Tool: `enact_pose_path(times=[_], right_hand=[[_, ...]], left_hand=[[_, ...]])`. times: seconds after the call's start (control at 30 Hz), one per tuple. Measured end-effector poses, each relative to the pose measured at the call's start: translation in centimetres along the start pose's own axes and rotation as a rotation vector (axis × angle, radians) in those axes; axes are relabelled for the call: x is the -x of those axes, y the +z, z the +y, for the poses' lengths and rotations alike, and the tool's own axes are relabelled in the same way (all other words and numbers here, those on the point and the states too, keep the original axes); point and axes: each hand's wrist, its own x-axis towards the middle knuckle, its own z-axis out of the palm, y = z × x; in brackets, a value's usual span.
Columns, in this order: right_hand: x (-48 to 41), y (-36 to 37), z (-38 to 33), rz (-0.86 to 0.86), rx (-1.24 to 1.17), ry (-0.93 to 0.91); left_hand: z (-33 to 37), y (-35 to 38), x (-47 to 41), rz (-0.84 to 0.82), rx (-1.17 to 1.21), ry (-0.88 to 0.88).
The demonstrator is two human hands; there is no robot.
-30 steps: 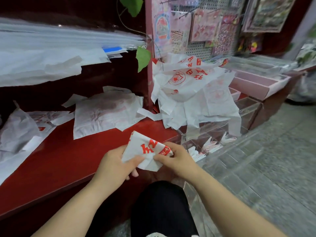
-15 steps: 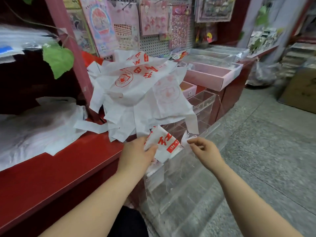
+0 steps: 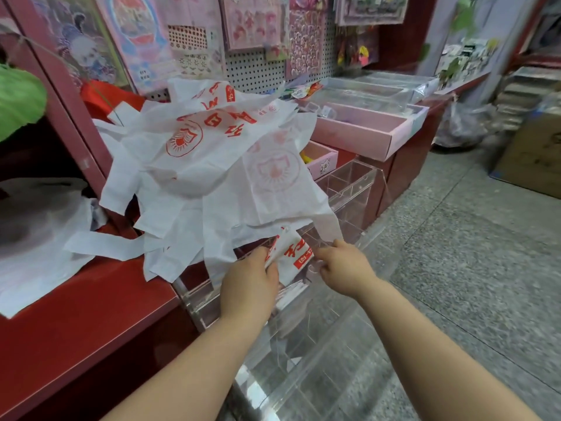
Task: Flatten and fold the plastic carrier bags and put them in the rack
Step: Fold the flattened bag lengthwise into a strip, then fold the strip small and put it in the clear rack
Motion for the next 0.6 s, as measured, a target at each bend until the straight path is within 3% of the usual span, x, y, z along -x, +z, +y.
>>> enact_pose_path(times=[0.37, 0.5, 0.6], right_hand=[[1.6, 1.3, 3.7, 0.087, -0.348, 0.094], [1.8, 1.7, 3.9, 0.093, -0.442, 0.087], [2.1, 2.1, 3.8, 0.123, -0.502, 0.105]], left_hand=[[1.7, 2.7, -1.7, 0.027, -0.064, 0.051], [1.9, 4.1, -2.5, -0.064, -0.333, 0.077], [2.5, 5.2, -3.0, -0.121, -0.389, 0.082]])
